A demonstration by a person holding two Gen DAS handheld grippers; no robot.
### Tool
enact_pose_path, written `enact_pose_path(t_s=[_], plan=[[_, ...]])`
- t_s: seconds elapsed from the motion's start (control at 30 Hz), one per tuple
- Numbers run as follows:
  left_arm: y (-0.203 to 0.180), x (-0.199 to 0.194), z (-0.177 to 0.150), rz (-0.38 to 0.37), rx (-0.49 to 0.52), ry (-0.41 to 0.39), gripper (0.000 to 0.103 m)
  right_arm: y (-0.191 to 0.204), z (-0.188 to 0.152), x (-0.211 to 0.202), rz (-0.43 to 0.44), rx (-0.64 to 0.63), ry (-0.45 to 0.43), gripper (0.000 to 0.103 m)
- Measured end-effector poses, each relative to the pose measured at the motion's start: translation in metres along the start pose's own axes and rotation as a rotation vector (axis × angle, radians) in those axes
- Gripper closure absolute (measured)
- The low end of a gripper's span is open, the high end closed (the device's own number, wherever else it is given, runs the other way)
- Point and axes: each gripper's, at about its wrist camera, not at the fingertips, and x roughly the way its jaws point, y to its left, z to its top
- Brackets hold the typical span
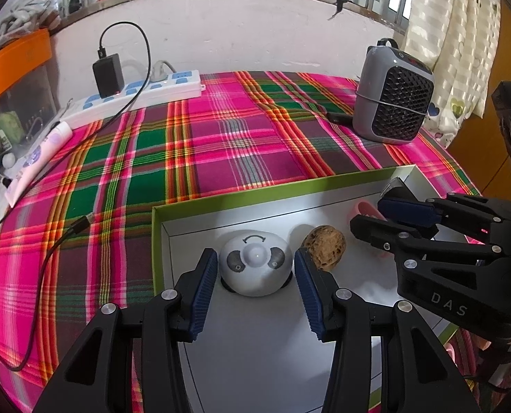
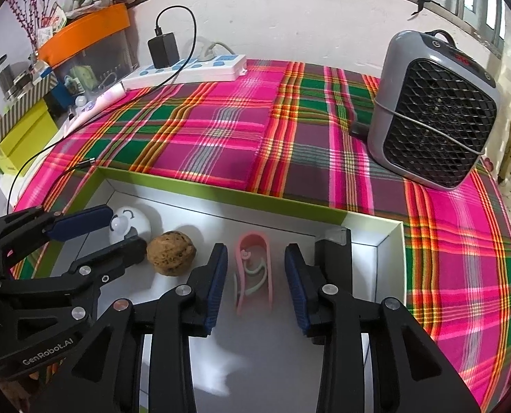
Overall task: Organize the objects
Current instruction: 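Lower the white toy and pink clip into the box and open both tools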
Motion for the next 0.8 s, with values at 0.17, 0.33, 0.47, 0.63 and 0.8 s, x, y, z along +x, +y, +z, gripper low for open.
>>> enact_pose_path(t_s=[0.17, 0.33, 0.47, 0.63, 0.8], plan=[[0.000, -0.004, -0.001, 0.003, -0.004, -0.002, 0.058, 0.001, -0.001, -0.004, -0.004, -0.001, -0.006, 0.067], [0.000, -0.009, -0.002, 0.003, -0.008, -0.007, 0.057, 0.002, -0.002, -0.009, -0.005, 0.001, -0.017, 0.067], [-0.001, -0.015, -0.004, 0.000, -0.011, -0.015, 0.057, 0.002, -0.005, -0.014, -0.005, 0.008, -0.023, 0.066], [-0.002, -0.023, -0.007, -0.001, -0.018, -0.025, 0.057, 0.004, -0.009, -0.022, -0.012, 0.009, -0.036, 0.061], [-0.004, -0.033, -0.011, -0.004, -0.018, -0.035, 0.057, 0.003, -0.014, -0.031, -0.011, 0.021, -0.050, 0.061]])
